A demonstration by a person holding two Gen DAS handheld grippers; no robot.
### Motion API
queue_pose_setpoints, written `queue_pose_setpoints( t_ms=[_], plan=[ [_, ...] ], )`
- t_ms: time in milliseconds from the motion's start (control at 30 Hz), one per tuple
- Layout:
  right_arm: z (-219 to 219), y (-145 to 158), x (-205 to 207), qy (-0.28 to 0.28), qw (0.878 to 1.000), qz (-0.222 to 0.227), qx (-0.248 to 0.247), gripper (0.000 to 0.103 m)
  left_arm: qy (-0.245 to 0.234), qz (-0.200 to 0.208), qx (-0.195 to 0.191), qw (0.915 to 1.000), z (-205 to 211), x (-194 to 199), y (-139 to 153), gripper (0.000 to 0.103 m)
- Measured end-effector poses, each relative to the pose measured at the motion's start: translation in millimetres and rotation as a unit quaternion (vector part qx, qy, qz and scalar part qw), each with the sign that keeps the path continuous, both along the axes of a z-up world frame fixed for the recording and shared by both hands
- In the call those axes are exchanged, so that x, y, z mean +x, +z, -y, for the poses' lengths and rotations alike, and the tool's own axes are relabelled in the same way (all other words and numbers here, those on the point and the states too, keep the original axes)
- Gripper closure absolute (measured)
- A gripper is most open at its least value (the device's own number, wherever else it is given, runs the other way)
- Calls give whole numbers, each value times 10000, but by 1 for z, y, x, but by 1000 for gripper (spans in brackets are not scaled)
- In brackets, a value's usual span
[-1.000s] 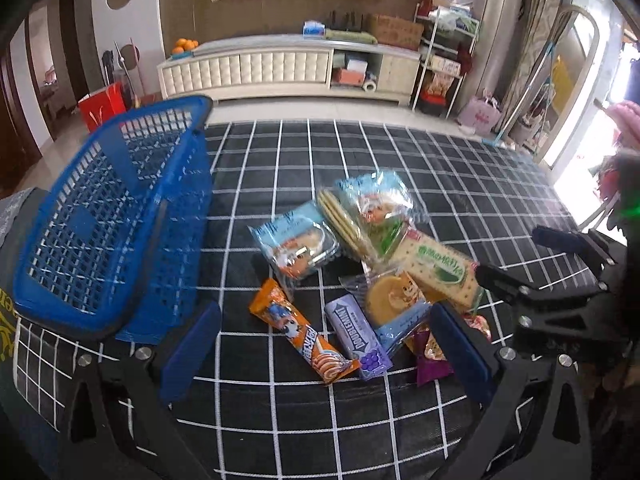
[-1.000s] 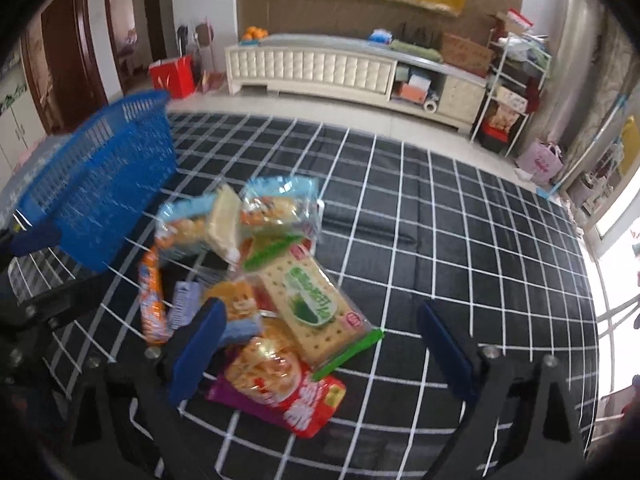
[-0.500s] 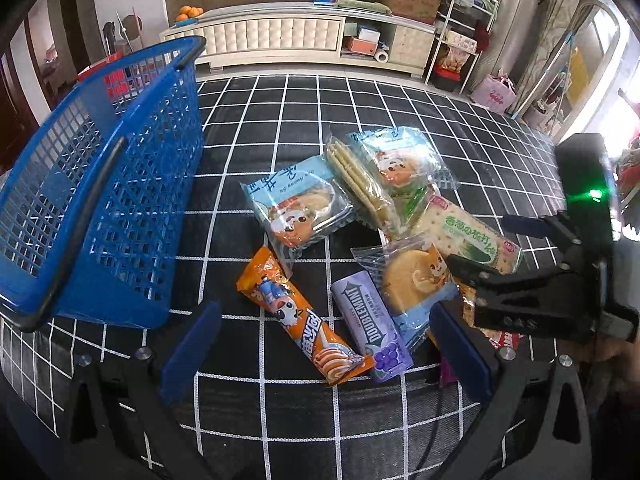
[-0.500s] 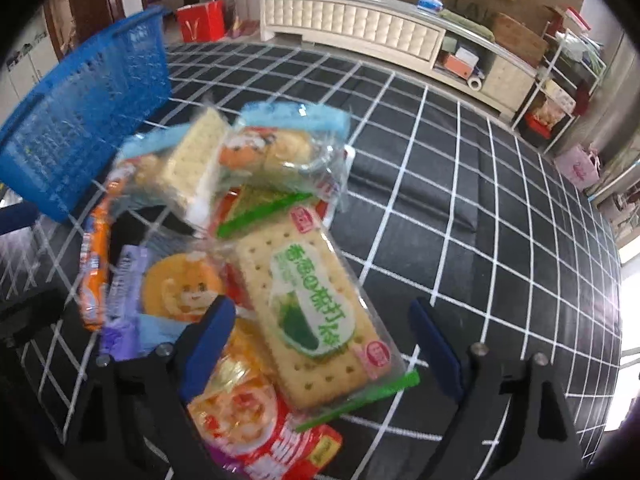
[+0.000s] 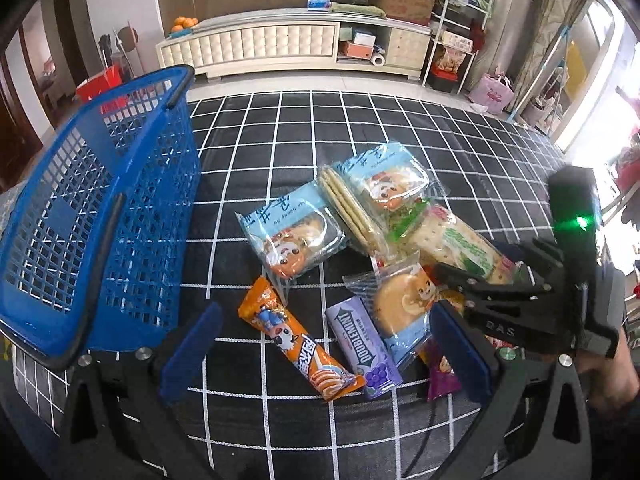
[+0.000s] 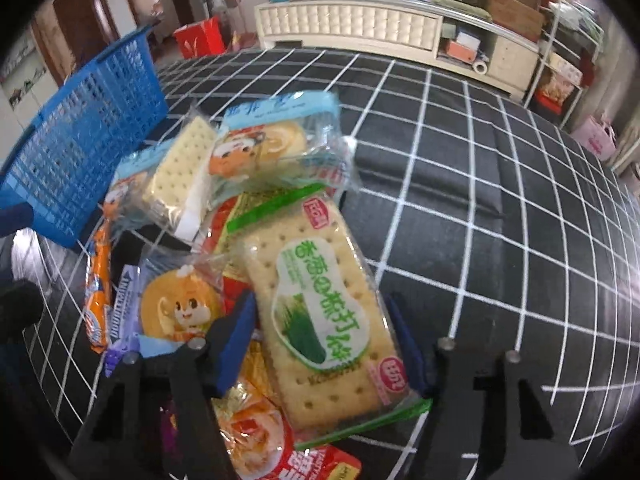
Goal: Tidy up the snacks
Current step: 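Grasp the green-label cracker pack with the right tool while the left tool approaches the pile, then grasp the clear wafer-stick pack with the left tool while the right tool holds the crackers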
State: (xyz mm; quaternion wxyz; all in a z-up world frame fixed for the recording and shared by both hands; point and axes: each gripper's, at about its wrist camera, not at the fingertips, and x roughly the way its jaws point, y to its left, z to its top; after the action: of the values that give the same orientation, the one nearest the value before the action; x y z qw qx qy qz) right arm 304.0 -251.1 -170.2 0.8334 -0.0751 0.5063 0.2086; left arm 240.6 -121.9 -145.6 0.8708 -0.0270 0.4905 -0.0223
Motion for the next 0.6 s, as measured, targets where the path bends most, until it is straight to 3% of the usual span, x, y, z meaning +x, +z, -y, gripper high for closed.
queue_pose_setpoints(
  t_ms=[267,467,600],
  plan=[
    [27,34,-14,-484,9965,301,604,35,-26,-33,334,9994,9,23,5,6],
    [32,49,-10,-732,9937,342,777,35,-68,-287,205,9994,15,50,-3,22],
    [35,43,3,-900,9927,239,762,35,-75,-468,231,9986,20,71,-12,32]
  ],
)
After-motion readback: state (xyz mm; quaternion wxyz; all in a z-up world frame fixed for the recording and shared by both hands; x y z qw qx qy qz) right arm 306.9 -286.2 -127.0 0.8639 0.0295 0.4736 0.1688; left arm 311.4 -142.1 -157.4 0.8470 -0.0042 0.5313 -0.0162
